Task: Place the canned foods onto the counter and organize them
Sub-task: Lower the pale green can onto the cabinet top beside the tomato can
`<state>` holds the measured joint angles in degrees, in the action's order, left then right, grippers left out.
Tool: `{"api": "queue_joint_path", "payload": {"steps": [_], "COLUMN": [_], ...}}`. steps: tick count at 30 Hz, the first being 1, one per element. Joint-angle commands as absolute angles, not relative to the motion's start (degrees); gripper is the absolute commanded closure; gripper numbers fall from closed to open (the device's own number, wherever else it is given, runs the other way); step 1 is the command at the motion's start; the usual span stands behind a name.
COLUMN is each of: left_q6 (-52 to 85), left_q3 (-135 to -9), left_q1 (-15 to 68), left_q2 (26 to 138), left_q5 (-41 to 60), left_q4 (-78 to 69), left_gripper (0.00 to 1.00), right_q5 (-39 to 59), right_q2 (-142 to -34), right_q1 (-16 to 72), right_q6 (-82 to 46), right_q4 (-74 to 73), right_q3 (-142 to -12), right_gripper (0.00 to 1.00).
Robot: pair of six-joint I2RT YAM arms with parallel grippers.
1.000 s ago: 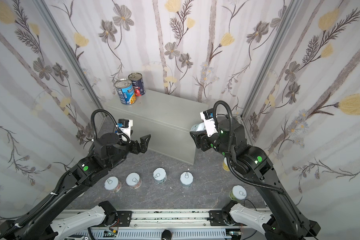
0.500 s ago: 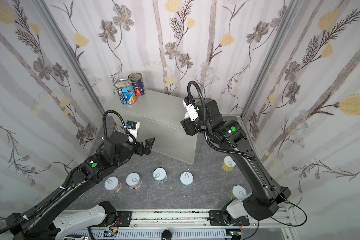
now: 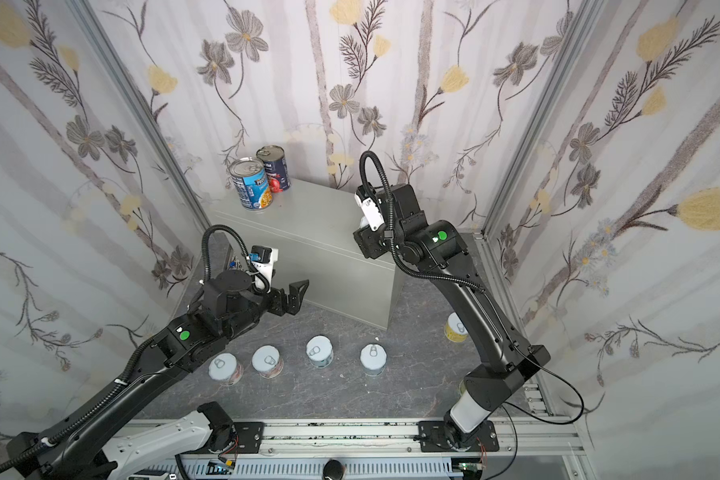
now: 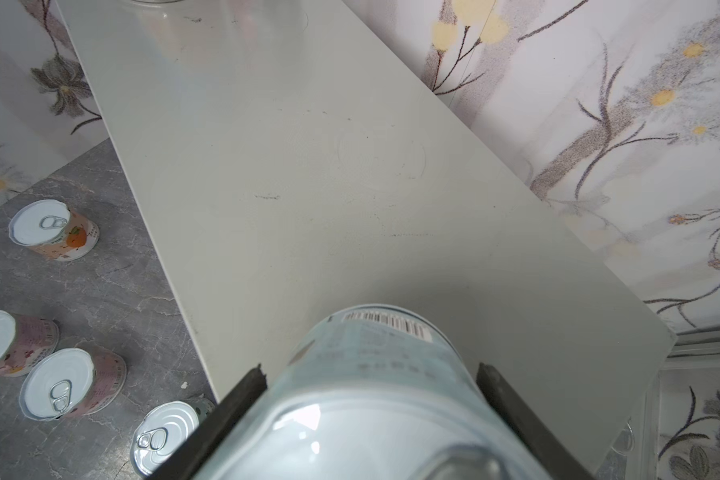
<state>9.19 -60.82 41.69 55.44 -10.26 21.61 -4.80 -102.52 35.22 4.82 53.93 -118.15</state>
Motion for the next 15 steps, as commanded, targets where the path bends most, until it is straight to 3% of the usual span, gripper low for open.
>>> {"api": "queue_joint_path", "payload": {"steps": [1, 9, 15], "left_q6": [9.0, 9.2, 9.3], "left_q3": [-60.6, -60.2, -60.4], "left_q1": [41.7, 41.7, 41.7], "left_q2": [55.0, 54.1, 53.7], "left_q5": [-9.8, -9.5, -9.1], "left_q4": [19.9, 20.0, 20.0], "left_gripper": [0.0, 0.0, 0.0], "right_q5": [-3.0, -2.5, -2.0], "right_q2": [-104.2, -106.9, -107.9], "right_q1": [34.8, 34.7, 34.6], "right_q6": [5.9, 6.0, 6.1], "right_q4": [53.9, 54.1, 52.1], "right_q3": [-119.2, -121.4, -121.8], "right_gripper": [0.4, 0.13, 0.06]}}
